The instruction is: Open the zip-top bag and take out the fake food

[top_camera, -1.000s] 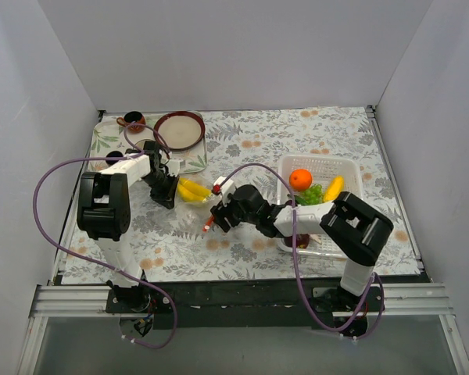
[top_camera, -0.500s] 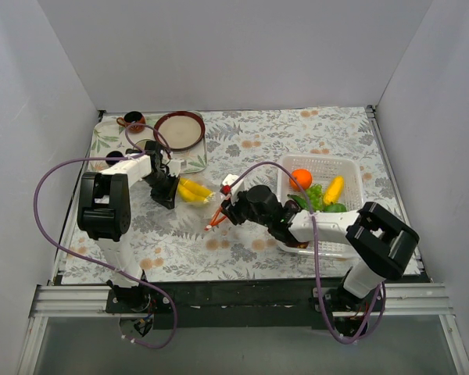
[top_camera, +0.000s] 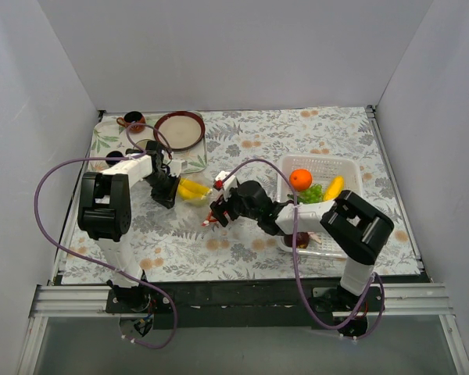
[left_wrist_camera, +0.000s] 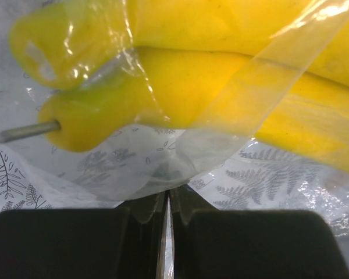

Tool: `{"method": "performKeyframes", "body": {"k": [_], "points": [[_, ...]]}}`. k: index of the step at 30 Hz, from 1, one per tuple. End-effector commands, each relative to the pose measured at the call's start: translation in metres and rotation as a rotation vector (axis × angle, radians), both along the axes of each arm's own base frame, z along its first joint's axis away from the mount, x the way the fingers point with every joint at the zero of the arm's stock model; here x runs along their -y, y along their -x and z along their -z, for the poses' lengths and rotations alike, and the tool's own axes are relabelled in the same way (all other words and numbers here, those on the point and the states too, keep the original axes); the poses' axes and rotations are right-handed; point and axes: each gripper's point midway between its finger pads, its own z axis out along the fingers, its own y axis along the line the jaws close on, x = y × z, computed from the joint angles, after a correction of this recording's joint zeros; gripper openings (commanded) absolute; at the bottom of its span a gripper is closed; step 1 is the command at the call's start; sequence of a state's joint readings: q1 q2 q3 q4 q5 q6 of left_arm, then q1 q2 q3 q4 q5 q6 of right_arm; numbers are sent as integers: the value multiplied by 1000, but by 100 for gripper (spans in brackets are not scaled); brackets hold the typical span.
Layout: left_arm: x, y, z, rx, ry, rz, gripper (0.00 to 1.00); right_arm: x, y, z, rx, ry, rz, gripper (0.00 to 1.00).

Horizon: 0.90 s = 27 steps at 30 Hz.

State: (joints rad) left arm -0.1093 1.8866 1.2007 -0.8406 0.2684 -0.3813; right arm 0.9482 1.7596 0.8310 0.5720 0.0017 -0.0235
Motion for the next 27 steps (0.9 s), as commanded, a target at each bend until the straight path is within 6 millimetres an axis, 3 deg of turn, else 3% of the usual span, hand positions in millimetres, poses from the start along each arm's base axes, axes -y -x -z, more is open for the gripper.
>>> {"method": "performKeyframes", "body": {"k": [1, 3, 4, 8, 14, 19, 23, 26, 27], "points": [[-12, 37, 72, -142, -121, 72, 0, -27, -19, -45, 110, -159, -7, 90], [-11, 39, 73, -147, -120, 83, 0, -25, -28, -44, 148, -167, 31, 98], [-11, 40, 73, -147, -122, 89, 0, -27, -32, -51, 186, -193, 38, 99], [-12, 43, 71, -146, -122, 108, 0, -35, -40, -50, 249, -223, 29, 98], [-10, 52, 69, -169, -101, 136, 0, -68, -34, -37, 187, -241, -89, 99], [-9, 55, 71, -179, -99, 143, 0, -80, -22, -51, 171, -296, -174, 98], [-7, 56, 70, -186, -97, 144, 0, -85, -22, -50, 159, -296, -186, 98], [-7, 56, 67, -179, -96, 146, 0, -89, -21, -44, 134, -281, -205, 90], [-8, 56, 68, -180, -104, 148, 0, -88, -21, -41, 124, -273, -211, 79]]}}
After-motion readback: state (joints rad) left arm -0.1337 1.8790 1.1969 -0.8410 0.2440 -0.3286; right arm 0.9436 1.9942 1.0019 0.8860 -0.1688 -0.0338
